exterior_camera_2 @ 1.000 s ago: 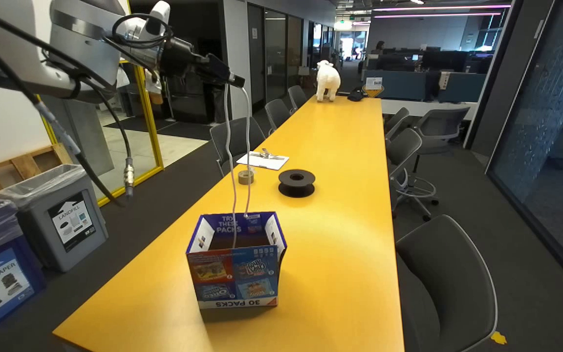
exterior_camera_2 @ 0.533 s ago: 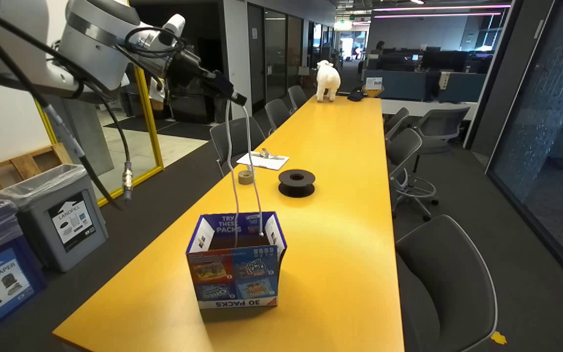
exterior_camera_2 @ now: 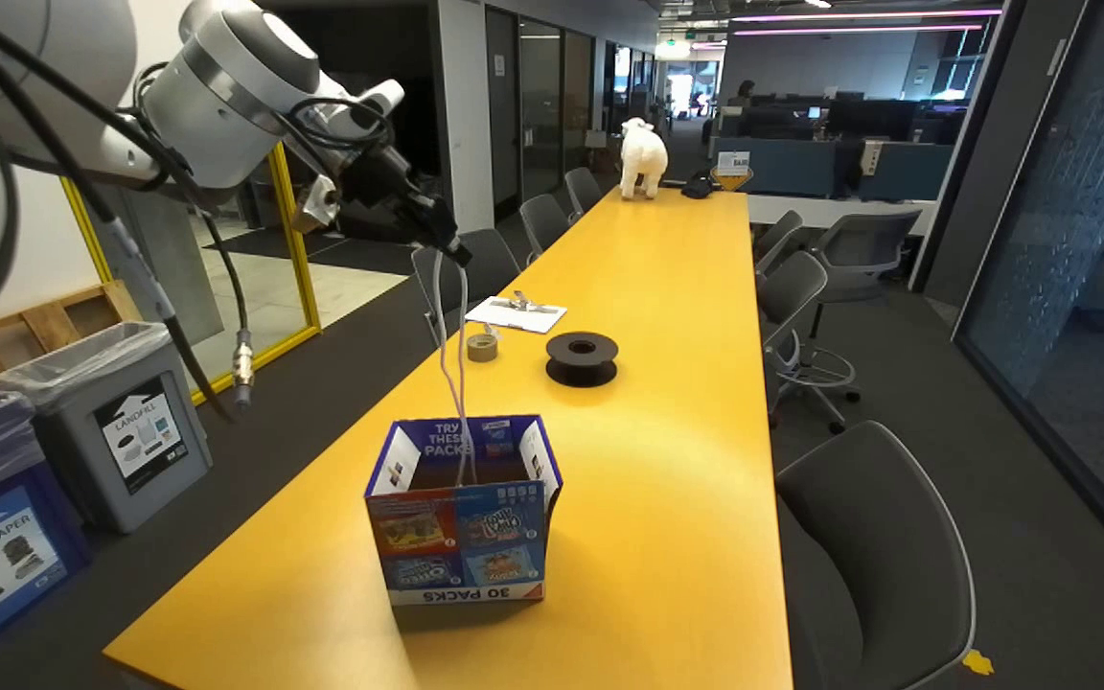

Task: Put the strings inside the blue box.

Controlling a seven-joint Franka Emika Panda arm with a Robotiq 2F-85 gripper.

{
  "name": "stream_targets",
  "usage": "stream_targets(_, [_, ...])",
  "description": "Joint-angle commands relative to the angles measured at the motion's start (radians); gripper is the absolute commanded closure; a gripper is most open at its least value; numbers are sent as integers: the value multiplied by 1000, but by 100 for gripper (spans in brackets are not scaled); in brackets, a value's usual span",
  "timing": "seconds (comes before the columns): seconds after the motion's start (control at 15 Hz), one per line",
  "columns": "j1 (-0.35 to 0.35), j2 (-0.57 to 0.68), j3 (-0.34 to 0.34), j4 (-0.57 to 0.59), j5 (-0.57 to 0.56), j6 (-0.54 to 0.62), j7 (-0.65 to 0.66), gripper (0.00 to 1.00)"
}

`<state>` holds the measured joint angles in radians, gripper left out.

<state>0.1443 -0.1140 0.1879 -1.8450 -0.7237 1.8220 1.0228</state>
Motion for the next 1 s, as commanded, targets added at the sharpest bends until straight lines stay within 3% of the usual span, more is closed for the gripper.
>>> stream_targets(0.0, [-10, -23, -24, -34, 110, 44, -92, 96])
stream_targets(0.47, [-28, -25, -37, -67, 220, 56, -177, 95])
stream_targets(0.53, [-31, -24, -38, -68, 234, 57, -185, 70])
stream_targets(0.67, [-37, -24, -41, -71, 251, 59, -198, 65])
stream_targets(0.93, [-48, -20, -51, -75, 282, 58, -230, 34])
